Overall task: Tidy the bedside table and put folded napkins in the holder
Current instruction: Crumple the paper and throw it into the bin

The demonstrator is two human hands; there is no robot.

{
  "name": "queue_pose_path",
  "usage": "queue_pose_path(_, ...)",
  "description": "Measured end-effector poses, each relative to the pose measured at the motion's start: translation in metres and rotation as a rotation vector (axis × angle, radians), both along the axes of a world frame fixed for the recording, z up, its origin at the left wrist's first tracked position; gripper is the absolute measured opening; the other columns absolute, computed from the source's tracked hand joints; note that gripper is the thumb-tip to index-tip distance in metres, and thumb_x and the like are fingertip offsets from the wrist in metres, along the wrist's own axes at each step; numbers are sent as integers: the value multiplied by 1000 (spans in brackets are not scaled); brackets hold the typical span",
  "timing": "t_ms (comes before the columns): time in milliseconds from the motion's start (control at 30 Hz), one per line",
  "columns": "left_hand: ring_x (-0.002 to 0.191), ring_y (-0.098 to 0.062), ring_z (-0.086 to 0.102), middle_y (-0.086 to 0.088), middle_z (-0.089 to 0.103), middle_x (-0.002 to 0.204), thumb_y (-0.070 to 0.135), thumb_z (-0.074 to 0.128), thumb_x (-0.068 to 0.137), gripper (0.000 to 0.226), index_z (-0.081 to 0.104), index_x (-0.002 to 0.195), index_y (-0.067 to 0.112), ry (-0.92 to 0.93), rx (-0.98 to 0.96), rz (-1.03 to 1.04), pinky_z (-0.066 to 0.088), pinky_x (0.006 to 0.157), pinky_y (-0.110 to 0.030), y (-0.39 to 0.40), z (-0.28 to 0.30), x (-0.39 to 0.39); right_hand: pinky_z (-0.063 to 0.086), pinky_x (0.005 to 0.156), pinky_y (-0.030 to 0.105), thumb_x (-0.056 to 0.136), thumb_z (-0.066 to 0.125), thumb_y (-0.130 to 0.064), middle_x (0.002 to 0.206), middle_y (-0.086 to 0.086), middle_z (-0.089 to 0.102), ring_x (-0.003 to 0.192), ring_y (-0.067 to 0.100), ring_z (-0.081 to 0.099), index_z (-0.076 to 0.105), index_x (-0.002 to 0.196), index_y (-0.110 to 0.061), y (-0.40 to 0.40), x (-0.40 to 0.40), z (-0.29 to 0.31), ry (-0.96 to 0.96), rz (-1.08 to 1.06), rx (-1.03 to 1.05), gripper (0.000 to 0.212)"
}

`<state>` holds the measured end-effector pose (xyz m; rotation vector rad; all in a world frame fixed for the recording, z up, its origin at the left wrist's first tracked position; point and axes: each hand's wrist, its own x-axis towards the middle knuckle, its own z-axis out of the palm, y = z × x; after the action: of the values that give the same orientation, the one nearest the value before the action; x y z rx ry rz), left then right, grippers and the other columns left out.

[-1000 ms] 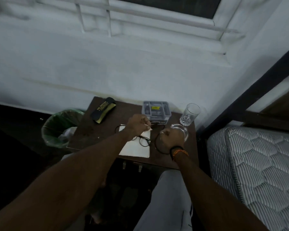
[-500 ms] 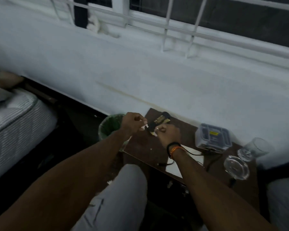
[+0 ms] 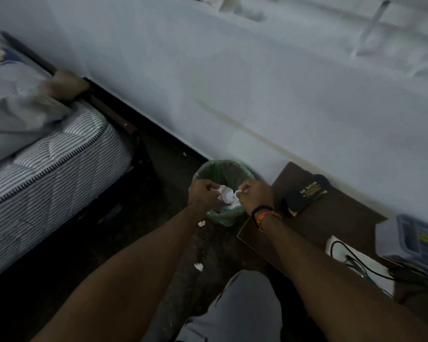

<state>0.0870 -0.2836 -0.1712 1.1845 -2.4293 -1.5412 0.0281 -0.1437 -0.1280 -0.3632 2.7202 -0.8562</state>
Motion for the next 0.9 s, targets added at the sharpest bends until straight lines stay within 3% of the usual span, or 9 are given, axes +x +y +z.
queue_pose_path(133,98,-25,70,-13,75,101,10,74,80,21,76,100,6,36,0,16,56,91,-36,-7,-7,-16,58,71,38,78,64,-7,81,9,72,80,26,66,72,77,-9,-19,-20,-15,-23,13,43,8)
queue_pose_path(233,106,-27,67,-15,70,115,5,68,82,40,67,122,8,65,64,-12,55,93,-39,-13,-3,-27,58,81,47,77,62,-5,92,17,73,88,34,67,72,92,-5,-27,-29,-20,-24,-23,45,18)
queue_pose_path(333,114,-29,63,-16,62,128,1,64,83,53,56,135,11,24,137,-87,55,93,-38,-20,-4,-26,56,88,47,79,61,-5,100,12,72,95,35,66,71,104,-11,-32,-28,-19,-15,-36,67,28)
queue_pose_path(433,111,-27,64,-12,68,121,8,61,84,37,66,120,14,-40,33,-112,54,95,-37,-29,-8,-9,57,80,45,80,57,0,96,16,71,88,34,64,72,94,-3,-37,-17,-14,2,-14,70,21)
queue_pose_path(533,99,-25,69,-10,74,102,16,65,77,22,73,97,21,-89,59,-94,57,89,-37,-38,-13,21,58,72,42,76,55,0,82,14,72,77,31,63,72,78,-8,-45,0,-15,8,23,84,19)
queue_pose_path(633,89,-23,72,-9,75,88,31,63,63,24,71,83,20,-108,86,-110,59,83,-39,-42,-17,48,56,69,40,77,55,-2,73,10,67,72,30,59,63,64,-13,-52,12,-22,2,57,85,19)
queue_pose_path(700,87,-22,71,-10,75,86,34,64,66,30,72,86,14,-124,83,-141,58,82,-35,-48,-29,69,53,68,35,81,57,-6,75,8,66,77,32,61,61,64,-18,-61,24,-32,-6,113,109,21)
queue_pose_path(800,92,-21,67,-10,74,94,19,63,83,18,73,95,10,-199,47,-196,50,78,-28,-53,-59,93,53,76,38,83,59,-10,87,12,72,90,35,64,71,76,-18,-76,37,-52,-41,231,167,16)
queue_pose_path(900,98,-28,67,-16,73,100,16,59,85,17,70,93,5,-286,10,-295,49,80,-32,-55,-98,112,48,69,31,85,60,-10,86,11,72,88,32,64,74,84,-15,-93,48,-79,-119,353,257,15)
